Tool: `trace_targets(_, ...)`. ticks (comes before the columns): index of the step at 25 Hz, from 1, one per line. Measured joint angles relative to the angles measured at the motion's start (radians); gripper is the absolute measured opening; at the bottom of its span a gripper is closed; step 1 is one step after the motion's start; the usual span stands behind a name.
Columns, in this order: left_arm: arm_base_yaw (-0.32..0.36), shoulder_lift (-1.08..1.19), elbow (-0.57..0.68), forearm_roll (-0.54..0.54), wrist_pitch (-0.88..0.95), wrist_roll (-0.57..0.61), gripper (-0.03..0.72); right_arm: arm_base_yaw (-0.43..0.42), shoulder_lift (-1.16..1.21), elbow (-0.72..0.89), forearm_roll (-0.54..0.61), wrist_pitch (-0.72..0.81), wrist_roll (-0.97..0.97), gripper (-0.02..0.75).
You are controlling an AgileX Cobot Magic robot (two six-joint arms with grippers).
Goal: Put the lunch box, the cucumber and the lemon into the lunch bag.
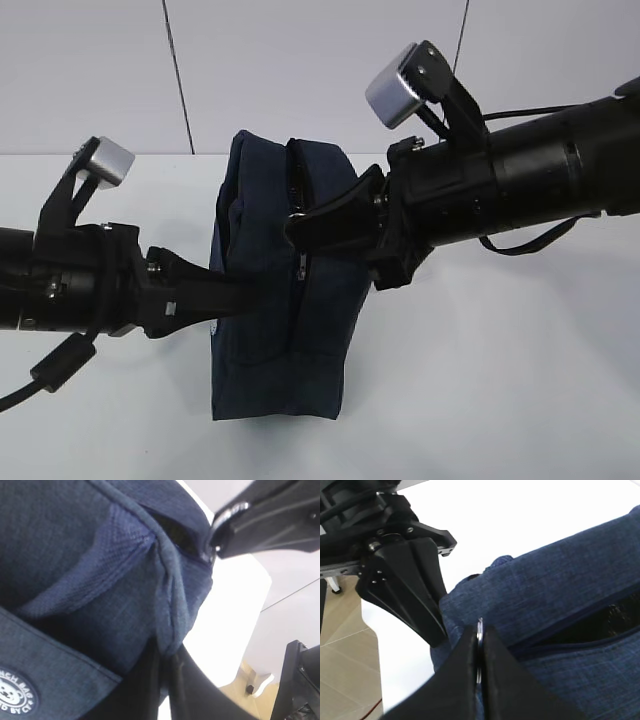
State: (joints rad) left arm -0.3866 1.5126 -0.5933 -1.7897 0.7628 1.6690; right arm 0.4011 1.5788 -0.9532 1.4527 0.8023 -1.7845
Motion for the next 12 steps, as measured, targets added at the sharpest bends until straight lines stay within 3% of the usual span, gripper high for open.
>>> trace_targets(12,0.0,0.0,0.0,-0.006,0.0,0.0,-0.004,0.0,0.0,0.0,0.087,-0.076,0.004,0.008)
